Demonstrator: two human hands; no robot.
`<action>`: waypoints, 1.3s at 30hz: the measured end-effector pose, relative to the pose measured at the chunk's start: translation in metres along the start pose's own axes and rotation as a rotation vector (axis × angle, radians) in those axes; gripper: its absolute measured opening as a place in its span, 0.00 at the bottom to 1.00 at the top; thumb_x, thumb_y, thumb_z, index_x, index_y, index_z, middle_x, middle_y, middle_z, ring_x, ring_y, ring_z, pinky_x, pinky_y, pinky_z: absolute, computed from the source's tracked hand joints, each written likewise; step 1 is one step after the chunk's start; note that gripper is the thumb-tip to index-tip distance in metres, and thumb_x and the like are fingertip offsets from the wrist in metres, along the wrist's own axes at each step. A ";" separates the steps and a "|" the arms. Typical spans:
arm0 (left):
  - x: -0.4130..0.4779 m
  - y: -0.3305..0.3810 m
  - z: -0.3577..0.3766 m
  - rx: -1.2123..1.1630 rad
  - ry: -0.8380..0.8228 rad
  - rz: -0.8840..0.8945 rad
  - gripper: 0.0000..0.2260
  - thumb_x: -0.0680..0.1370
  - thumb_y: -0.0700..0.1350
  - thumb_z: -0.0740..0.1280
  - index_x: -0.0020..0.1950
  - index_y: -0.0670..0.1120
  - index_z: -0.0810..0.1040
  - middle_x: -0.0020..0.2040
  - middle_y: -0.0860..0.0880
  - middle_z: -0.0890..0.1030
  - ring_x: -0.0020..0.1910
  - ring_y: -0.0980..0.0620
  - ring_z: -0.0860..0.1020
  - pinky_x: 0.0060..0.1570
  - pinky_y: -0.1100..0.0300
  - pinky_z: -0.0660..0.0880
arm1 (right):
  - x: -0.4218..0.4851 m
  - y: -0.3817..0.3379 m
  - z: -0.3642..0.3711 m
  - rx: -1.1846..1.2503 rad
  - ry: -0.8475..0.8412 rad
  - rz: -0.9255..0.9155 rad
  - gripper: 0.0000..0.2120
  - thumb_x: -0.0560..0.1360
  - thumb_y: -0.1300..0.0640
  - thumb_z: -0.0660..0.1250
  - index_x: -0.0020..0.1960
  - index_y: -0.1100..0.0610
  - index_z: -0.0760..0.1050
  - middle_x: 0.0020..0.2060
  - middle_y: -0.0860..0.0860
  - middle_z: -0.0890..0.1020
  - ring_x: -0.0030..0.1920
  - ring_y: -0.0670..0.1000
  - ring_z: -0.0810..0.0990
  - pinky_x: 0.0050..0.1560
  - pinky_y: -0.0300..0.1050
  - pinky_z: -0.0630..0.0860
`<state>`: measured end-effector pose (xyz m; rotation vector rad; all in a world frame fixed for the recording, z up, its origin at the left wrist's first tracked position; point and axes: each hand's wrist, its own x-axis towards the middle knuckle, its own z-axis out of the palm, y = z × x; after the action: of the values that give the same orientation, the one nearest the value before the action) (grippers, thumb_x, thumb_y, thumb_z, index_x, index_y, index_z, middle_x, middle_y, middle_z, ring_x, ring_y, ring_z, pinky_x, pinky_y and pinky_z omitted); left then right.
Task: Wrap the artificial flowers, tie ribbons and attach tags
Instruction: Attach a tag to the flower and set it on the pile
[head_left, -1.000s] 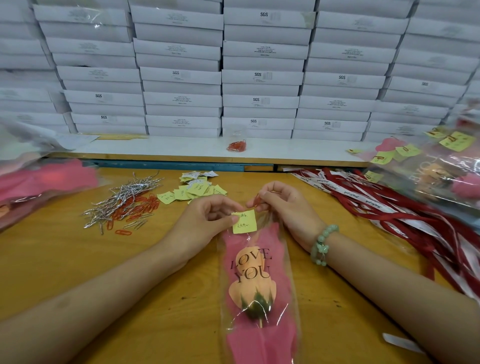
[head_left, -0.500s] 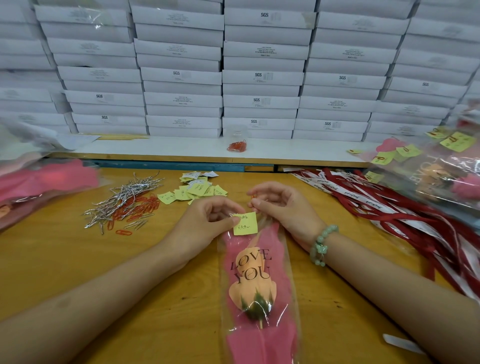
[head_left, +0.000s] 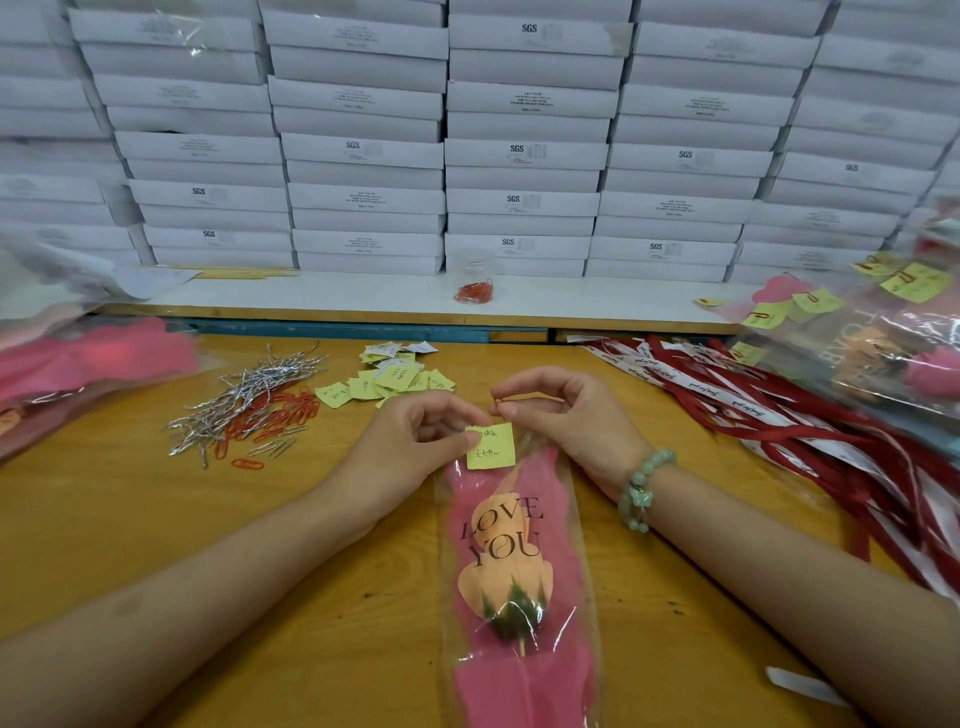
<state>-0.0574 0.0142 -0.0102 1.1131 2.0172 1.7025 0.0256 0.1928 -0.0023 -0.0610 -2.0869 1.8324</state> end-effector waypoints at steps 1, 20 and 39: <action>0.000 0.000 0.000 0.000 0.002 0.002 0.07 0.76 0.38 0.71 0.47 0.51 0.84 0.44 0.46 0.84 0.47 0.46 0.82 0.45 0.60 0.80 | 0.000 0.000 0.000 -0.006 0.000 -0.006 0.09 0.70 0.64 0.74 0.49 0.56 0.81 0.48 0.53 0.85 0.48 0.52 0.85 0.53 0.46 0.81; -0.002 0.005 0.001 0.047 0.087 0.031 0.04 0.74 0.40 0.73 0.46 0.48 0.85 0.38 0.49 0.84 0.39 0.48 0.82 0.40 0.59 0.79 | 0.002 0.000 0.004 -0.043 0.025 -0.059 0.04 0.73 0.65 0.70 0.47 0.60 0.81 0.38 0.55 0.86 0.40 0.49 0.85 0.41 0.37 0.79; -0.002 0.004 0.001 0.028 0.127 0.038 0.03 0.72 0.37 0.75 0.42 0.44 0.83 0.37 0.50 0.84 0.34 0.58 0.81 0.35 0.67 0.76 | 0.001 -0.002 0.008 -0.079 -0.038 -0.094 0.02 0.73 0.64 0.71 0.45 0.59 0.80 0.39 0.57 0.85 0.40 0.52 0.83 0.46 0.45 0.81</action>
<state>-0.0542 0.0141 -0.0077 1.0838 2.1140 1.8113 0.0229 0.1847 -0.0009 0.0512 -2.1490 1.7095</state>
